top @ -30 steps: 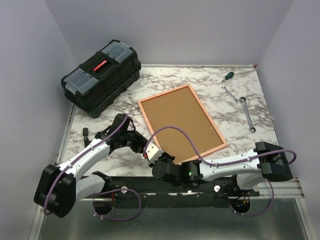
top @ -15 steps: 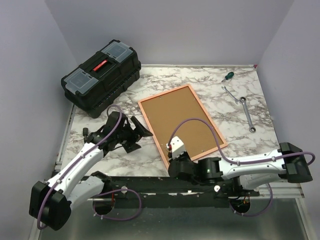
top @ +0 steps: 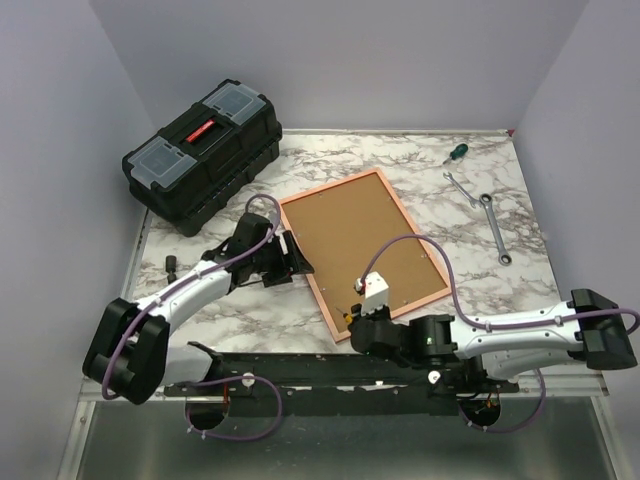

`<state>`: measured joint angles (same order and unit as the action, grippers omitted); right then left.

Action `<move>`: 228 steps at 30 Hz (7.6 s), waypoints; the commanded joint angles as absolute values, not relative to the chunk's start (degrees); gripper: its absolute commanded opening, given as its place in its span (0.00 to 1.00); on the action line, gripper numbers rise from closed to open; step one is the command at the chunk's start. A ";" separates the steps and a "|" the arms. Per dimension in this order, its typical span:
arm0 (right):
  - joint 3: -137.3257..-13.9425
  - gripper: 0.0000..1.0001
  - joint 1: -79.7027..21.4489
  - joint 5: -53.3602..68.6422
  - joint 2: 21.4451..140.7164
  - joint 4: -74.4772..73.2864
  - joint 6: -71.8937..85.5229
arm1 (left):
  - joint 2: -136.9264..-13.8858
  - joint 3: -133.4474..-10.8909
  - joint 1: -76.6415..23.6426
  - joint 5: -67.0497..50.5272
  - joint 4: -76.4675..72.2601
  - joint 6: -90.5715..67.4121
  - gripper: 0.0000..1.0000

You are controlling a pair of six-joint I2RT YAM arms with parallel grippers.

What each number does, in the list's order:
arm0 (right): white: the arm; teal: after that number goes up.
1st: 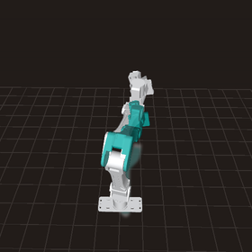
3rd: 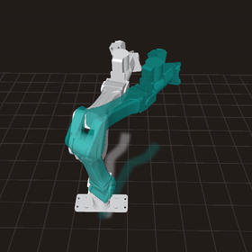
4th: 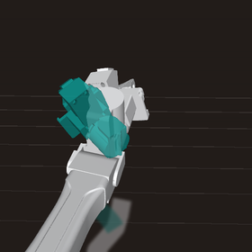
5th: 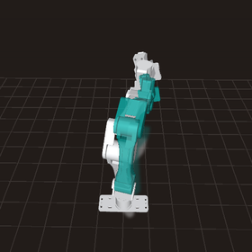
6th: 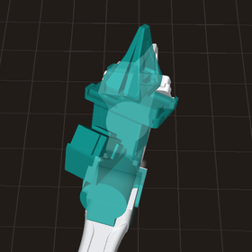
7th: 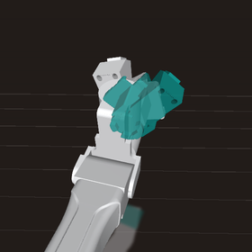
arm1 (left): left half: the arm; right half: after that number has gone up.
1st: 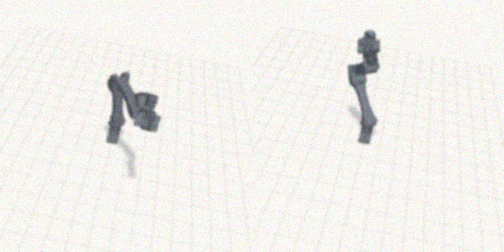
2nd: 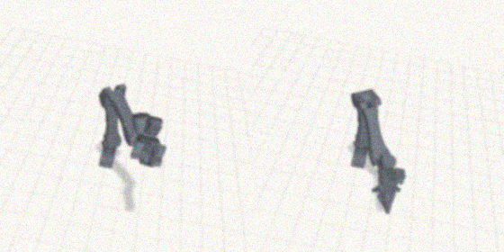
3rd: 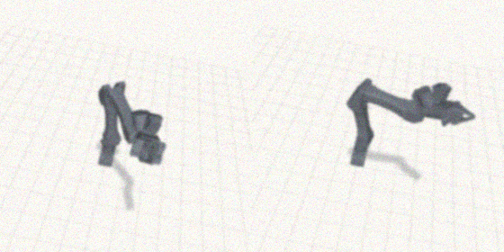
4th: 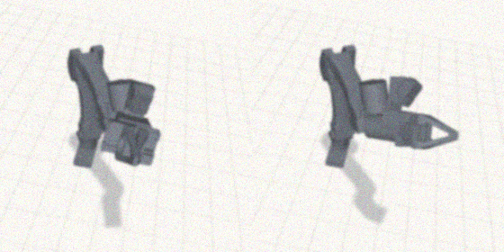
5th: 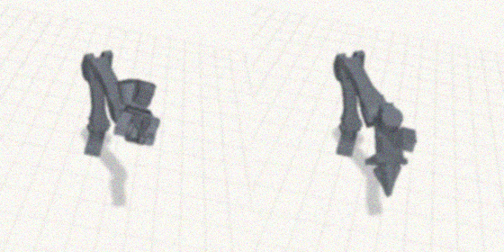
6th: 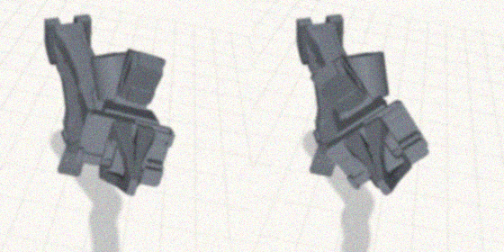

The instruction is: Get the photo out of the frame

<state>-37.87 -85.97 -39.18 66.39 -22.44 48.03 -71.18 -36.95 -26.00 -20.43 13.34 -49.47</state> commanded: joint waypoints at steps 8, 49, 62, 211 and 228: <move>-35.97 0.01 -82.43 -36.66 69.23 -13.94 48.48 | -78.12 -35.91 -26.48 -22.28 4.71 -48.46 0.63; -44.45 0.00 -80.71 -44.74 78.12 -11.13 39.60 | -88.40 -45.49 -26.37 -16.38 11.96 -47.04 0.58; -43.51 0.00 -80.42 -44.56 83.06 -7.12 38.19 | -92.02 -47.15 -26.85 -10.37 12.55 -47.41 0.35; -61.08 0.00 -69.20 -48.53 102.49 -7.92 38.43 | -103.22 -61.48 -24.08 -2.86 22.33 -44.79 0.43; -58.37 0.00 -64.51 -28.81 91.10 0.16 31.87 | -98.58 -63.79 -24.09 -3.31 24.02 -42.02 0.59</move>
